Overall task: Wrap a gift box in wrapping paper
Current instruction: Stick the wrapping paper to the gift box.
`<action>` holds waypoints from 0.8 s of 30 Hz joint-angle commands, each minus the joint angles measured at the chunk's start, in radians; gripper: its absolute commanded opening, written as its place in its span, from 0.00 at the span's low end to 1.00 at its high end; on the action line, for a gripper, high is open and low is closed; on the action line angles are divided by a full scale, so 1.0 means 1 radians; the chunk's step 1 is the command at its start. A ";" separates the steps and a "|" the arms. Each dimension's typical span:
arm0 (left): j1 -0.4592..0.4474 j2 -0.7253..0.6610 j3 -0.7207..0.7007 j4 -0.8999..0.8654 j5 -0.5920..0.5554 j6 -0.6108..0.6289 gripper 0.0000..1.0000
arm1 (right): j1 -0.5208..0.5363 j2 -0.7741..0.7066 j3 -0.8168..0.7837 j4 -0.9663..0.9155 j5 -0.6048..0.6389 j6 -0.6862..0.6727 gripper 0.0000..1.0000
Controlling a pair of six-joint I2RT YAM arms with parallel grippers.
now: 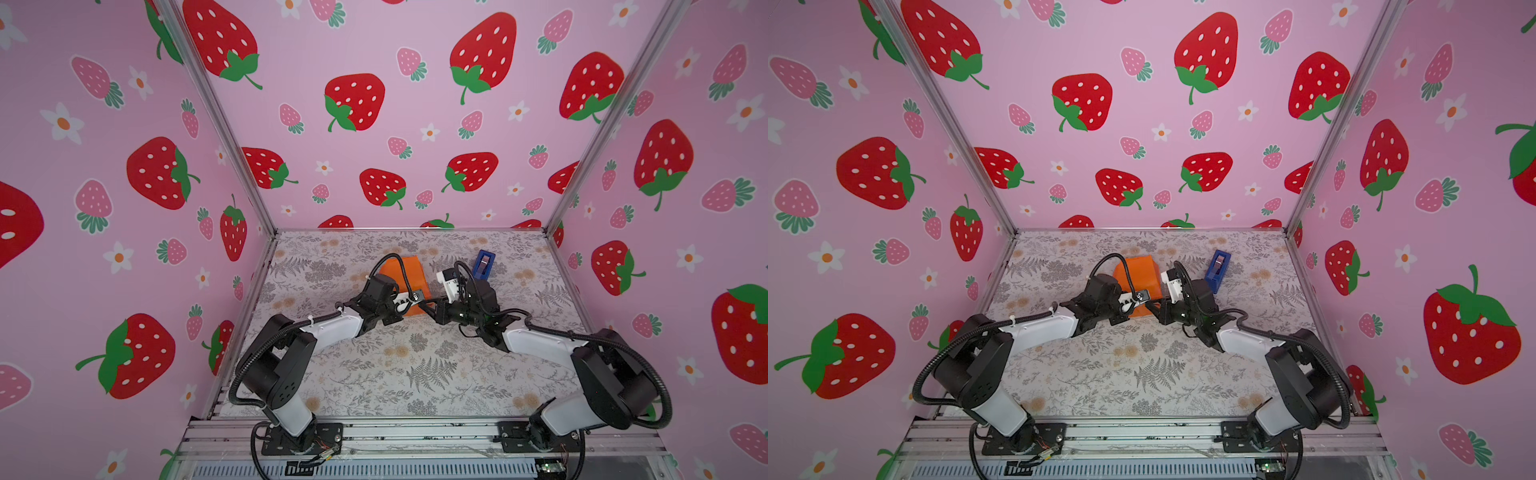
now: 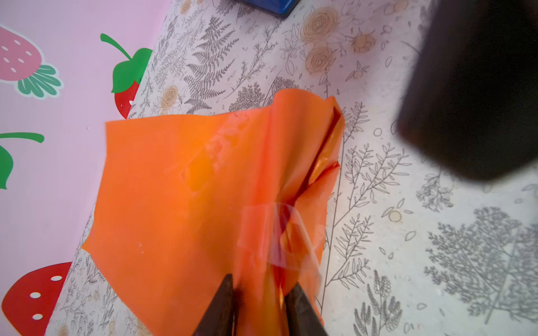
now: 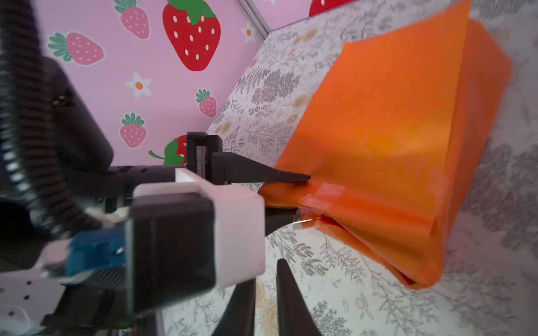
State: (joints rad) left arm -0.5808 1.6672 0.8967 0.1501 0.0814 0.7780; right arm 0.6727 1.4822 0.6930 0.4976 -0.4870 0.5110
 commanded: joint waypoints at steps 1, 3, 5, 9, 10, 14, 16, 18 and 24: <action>0.011 0.022 -0.053 -0.124 0.017 0.003 0.31 | -0.018 -0.011 0.036 -0.144 0.006 -0.486 0.20; 0.016 0.017 -0.053 -0.123 0.029 0.006 0.31 | -0.018 -0.007 0.064 -0.198 -0.001 -0.691 0.22; 0.018 0.015 -0.053 -0.123 0.036 0.009 0.30 | -0.018 -0.003 0.083 -0.224 0.018 -0.889 0.27; 0.018 0.014 -0.055 -0.122 0.040 0.015 0.30 | -0.019 0.022 0.052 -0.136 0.021 -1.182 0.42; 0.018 0.013 -0.057 -0.121 0.043 0.018 0.30 | -0.020 0.035 0.050 -0.114 0.015 -1.237 0.45; 0.018 0.005 -0.059 -0.121 0.049 0.024 0.30 | -0.019 0.102 0.082 -0.060 -0.059 -1.350 0.49; 0.018 0.002 -0.061 -0.121 0.049 0.027 0.30 | -0.022 0.136 0.095 -0.018 -0.065 -1.369 0.48; 0.017 -0.001 -0.064 -0.120 0.050 0.031 0.30 | -0.026 0.163 0.111 -0.005 -0.083 -1.396 0.46; 0.018 -0.001 -0.060 -0.131 0.088 0.042 0.29 | -0.027 0.199 0.127 0.041 -0.095 -1.461 0.45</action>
State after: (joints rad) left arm -0.5632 1.6558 0.8742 0.1745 0.1318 0.8009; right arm 0.6514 1.6680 0.8032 0.4953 -0.5430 -0.8616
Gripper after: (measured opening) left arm 0.296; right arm 0.447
